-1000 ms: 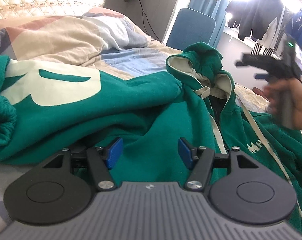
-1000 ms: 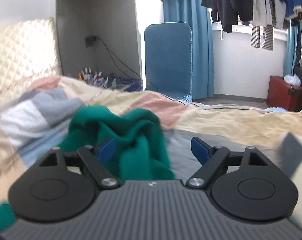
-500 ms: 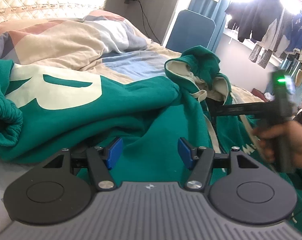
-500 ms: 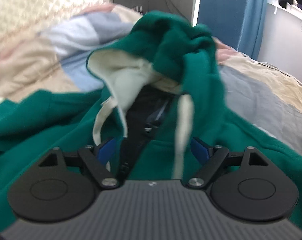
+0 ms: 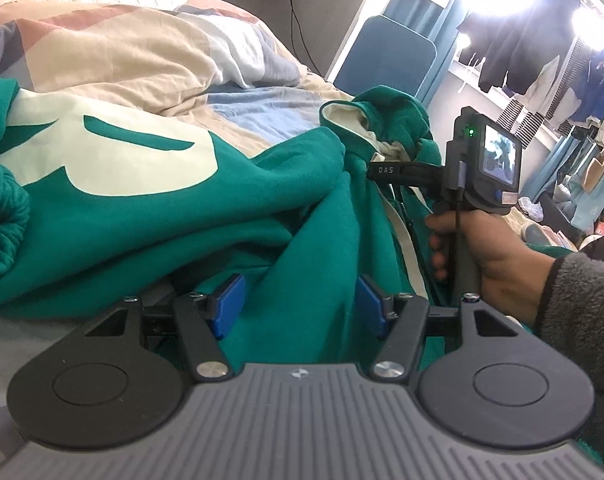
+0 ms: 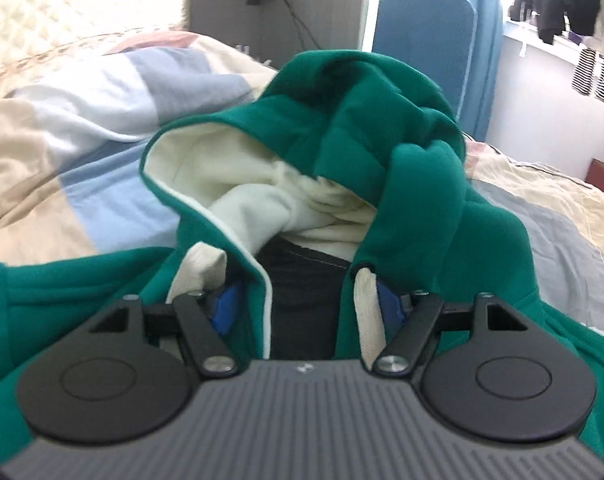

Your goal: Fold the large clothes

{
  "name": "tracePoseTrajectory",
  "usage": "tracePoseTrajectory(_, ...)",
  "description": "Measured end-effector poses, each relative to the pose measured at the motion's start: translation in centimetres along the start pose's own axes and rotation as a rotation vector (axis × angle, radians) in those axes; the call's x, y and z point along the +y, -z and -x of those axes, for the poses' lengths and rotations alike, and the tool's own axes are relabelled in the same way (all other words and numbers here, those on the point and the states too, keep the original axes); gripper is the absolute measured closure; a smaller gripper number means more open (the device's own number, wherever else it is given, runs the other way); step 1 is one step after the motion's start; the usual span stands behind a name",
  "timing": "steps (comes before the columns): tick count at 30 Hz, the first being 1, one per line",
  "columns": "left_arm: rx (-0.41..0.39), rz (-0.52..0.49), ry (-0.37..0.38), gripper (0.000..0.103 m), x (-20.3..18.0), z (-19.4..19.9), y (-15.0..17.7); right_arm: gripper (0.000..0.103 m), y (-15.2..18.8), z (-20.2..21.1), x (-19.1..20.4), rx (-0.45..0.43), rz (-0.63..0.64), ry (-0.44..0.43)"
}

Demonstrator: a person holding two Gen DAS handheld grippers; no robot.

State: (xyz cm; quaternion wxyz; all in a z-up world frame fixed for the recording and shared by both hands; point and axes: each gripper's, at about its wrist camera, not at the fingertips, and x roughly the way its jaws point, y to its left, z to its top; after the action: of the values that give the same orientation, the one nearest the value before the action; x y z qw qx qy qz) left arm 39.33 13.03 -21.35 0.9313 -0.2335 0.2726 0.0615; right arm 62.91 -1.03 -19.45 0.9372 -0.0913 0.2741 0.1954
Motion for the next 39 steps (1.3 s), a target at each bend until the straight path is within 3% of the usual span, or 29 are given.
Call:
tracePoseTrajectory(5, 0.004, 0.001, 0.005, 0.037, 0.0, 0.0, -0.1, 0.033, 0.2, 1.4, -1.1, 0.004, -0.054, -0.011)
tracePoseTrajectory(15, 0.006, -0.022, -0.029, 0.037, -0.2, 1.8, -0.7, 0.033, 1.3, 12.5, -4.4, -0.011, -0.076, -0.066)
tracePoseTrajectory(24, 0.020, -0.198, -0.086, 0.037, -1.4, 2.6, -1.7, 0.032, 3.7, 19.2, -12.1, -0.025, -0.093, 0.039)
tracePoseTrajectory(25, 0.021, -0.219, -0.083, 0.037, -1.6, 2.3, -1.9, 0.032, 3.9, 19.4, -12.9, -0.020, -0.101, 0.039)
tracePoseTrajectory(27, 0.003, -0.273, -0.093, 0.037, -2.5, 1.6, -2.5, 0.021, 4.1, 19.1, -14.1, -0.007, -0.111, 0.026)
tracePoseTrajectory(33, -0.046, -0.444, -0.164, 0.036, -4.7, -2.4, -5.4, 0.020, 4.5, 16.5, -15.6, 0.019, -0.079, 0.033)
tracePoseTrajectory(37, 0.029, -0.517, -0.124, 0.036, -5.2, -7.2, -6.9, 0.020, 4.5, 13.4, -14.9, 0.044, -0.017, 0.016)
tracePoseTrajectory(39, 0.052, -0.527, -0.205, 0.036, -5.3, -9.5, -7.1, 0.021, 4.7, 11.7, -14.3, 0.078, 0.005, -0.010)
